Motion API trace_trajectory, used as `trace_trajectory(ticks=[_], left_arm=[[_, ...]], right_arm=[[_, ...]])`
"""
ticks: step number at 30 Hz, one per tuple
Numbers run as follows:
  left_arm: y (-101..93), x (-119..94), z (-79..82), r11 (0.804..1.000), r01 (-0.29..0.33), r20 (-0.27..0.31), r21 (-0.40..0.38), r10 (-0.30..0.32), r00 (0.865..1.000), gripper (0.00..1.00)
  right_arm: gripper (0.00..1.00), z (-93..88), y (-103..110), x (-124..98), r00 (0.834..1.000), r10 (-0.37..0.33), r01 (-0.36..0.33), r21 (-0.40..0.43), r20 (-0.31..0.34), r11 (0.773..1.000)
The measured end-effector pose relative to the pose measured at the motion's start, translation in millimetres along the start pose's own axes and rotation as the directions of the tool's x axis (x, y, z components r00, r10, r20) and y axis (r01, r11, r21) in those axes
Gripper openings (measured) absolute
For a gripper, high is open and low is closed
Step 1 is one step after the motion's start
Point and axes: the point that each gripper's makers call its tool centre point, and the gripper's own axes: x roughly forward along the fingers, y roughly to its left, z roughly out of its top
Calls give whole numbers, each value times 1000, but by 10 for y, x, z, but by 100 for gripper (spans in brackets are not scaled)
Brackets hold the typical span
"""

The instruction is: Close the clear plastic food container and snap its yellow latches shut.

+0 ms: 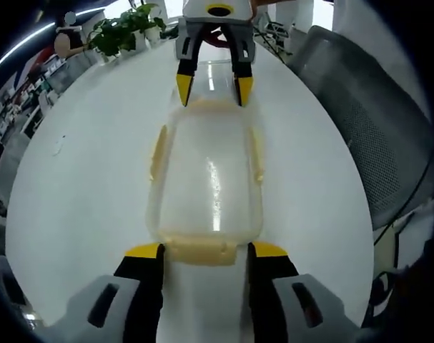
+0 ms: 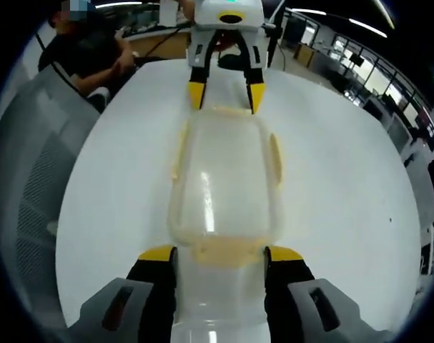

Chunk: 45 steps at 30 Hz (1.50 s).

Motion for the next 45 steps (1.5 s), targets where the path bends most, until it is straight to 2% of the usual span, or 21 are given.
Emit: trace_trajectory(ticks=[6,9,30,40,45], left_arm=[[-16,5,11,1000,21,1,-6,-21,1000,45],[-58,16,17,999,43,8,-13,-43,999,39],[-80,25,36,999,31,-18,10,-31,999,39],[-71,9,25,1000,-9,-1,-8,9,1000,38],[-83,15,61,1000,-18,-27,-6,18,999,38]], right_arm=[[45,-14,-16,-1,1000,10,-10,0,-4,1000],[39,-35,-34,-7,1000,17,-17,-4,-18,1000],[39,-55,-11,1,998,34,-35,-3,-53,999],[38,-50,-25,-5,999,24,-24,12,-41,1000],[38,-64,-40,-19,999,27,-27,11,-30,1000]])
